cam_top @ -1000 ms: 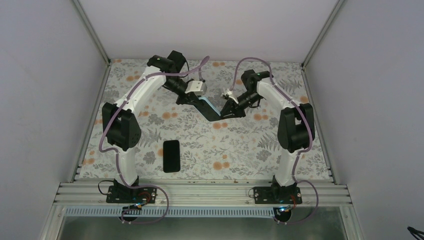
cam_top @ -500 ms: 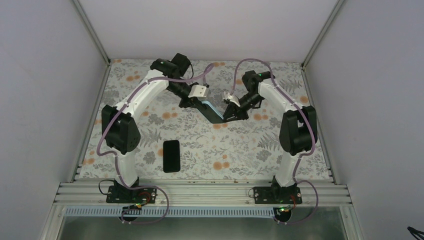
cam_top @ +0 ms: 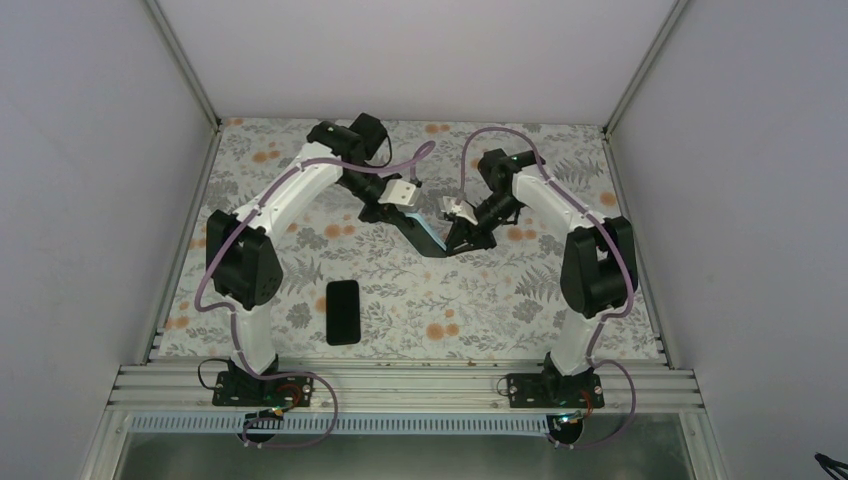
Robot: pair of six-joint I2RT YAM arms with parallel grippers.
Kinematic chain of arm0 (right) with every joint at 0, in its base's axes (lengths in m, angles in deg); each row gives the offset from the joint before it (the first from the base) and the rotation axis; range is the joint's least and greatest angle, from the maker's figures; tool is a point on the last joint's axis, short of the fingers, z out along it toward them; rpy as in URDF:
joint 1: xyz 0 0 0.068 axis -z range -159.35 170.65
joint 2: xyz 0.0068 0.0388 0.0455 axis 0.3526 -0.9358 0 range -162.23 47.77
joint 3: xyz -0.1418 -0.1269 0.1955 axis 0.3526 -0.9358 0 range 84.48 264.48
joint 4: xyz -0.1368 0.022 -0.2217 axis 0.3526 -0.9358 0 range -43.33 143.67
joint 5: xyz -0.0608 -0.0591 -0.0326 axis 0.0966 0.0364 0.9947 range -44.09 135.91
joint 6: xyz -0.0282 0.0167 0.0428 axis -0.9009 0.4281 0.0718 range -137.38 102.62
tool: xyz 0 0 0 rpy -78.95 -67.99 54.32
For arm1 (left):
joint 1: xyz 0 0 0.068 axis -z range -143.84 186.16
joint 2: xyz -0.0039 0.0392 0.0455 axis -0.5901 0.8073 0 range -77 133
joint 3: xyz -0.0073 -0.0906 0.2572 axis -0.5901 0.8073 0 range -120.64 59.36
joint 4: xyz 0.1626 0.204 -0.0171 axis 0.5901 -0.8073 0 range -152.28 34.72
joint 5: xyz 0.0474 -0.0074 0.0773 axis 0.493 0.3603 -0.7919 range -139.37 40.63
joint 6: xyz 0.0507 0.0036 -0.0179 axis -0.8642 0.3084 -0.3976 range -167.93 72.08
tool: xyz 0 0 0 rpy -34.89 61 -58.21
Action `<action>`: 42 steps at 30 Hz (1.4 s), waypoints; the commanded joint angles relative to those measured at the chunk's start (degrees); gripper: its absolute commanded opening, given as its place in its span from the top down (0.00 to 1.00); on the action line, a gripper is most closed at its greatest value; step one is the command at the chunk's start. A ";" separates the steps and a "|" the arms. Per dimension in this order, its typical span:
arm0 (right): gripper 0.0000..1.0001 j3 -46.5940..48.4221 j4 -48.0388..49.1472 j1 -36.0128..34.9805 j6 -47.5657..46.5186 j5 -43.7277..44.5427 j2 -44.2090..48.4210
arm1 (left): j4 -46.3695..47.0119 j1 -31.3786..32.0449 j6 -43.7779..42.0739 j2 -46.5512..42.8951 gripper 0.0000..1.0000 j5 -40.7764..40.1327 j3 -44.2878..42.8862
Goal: Take the phone out of the phone case
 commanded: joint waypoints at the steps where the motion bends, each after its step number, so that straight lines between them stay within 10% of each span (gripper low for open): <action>1: 0.97 0.26 0.24 -0.03 -2.16 -0.61 2.24 | -1.58 1.27 -4.28 -1.23 0.98 -0.05 0.55; 24: 0.97 11.32 0.59 3.71 2.42 -5.76 -4.54 | -1.57 5.46 1.13 -0.03 0.98 3.16 -3.24; 42: 0.97 -1.01 36.11 2.59 28.54 0.18 7.11 | -1.67 5.74 -3.85 -0.68 0.98 11.17 1.28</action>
